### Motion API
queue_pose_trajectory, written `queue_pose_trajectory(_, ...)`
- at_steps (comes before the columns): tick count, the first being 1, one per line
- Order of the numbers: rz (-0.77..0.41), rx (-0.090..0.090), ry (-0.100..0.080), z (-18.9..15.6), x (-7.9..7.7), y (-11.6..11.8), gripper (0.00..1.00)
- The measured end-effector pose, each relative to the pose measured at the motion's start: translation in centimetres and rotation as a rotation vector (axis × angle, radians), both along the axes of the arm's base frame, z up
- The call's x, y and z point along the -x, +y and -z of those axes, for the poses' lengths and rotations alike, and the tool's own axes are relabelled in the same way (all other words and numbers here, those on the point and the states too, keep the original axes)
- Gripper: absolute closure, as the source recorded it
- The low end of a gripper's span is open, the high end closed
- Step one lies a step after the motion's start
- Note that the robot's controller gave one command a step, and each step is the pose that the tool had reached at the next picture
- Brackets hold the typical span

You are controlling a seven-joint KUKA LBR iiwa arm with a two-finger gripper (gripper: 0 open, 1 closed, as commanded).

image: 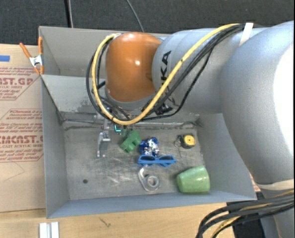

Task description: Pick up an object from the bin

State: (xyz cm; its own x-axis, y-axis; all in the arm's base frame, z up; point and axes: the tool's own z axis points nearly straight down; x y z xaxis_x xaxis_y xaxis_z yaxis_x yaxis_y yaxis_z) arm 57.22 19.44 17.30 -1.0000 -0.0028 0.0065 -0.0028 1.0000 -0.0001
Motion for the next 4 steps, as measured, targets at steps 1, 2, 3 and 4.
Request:
queue_pose_trajectory(1, -0.082, -0.003, -0.012, 9.3, 8.1, -4.6, 0.00)
queue_pose_trajectory(2, -0.093, 0.000, -0.006, 7.2, 9.1, -7.4, 0.00)
queue_pose_trajectory(3, -0.201, 0.002, -0.007, 7.4, 7.7, -21.6, 0.00)
queue_pose_trajectory(4, -0.149, -0.004, -0.003, 10.2, 4.5, -22.0, 0.00)
